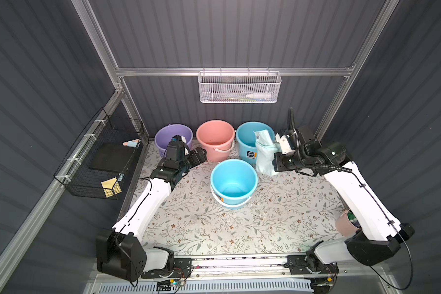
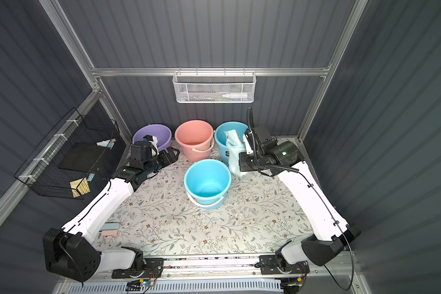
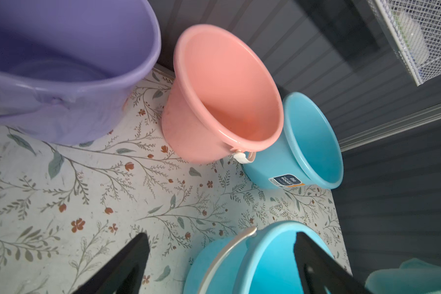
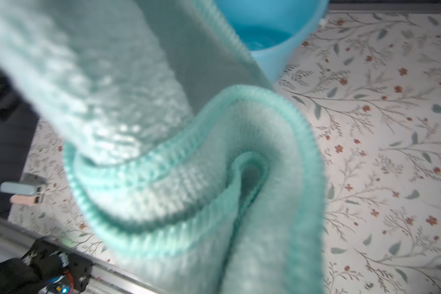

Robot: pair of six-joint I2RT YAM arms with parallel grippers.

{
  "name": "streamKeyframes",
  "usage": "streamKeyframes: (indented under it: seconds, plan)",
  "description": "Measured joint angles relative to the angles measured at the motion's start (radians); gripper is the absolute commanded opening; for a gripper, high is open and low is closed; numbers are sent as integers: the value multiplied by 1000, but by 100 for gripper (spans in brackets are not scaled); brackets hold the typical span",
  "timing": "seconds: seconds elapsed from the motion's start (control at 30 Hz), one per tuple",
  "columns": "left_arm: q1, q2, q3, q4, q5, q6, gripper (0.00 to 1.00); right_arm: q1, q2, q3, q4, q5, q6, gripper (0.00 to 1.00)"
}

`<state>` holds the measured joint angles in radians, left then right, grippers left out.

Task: Wipe the inside of the bucket with a cloth
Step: Pick up the cleaning item at the center of the board, then pick up the bucket from the center of the board.

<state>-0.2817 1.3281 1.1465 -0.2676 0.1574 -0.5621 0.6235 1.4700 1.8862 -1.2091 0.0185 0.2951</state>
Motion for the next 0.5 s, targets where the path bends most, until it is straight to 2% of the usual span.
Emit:
streamKeyframes:
  seconds: [0.07,0.17,0.4,0.5]
  plan:
    - [-28,-1,-5,-8,-3,-24,84,39,44,65,-8,-22,-5,4]
    - [-86,-1,-20,-21,-9,-69,74,82,108,107,-11,-48,-10,5]
    - [-212,-4,-76,-53,-39,-194,60,115,224,40,33,-84,-10,5]
    - [-237,-4,-80,-63,-52,-232,53,115,261,2,53,-87,-7,5]
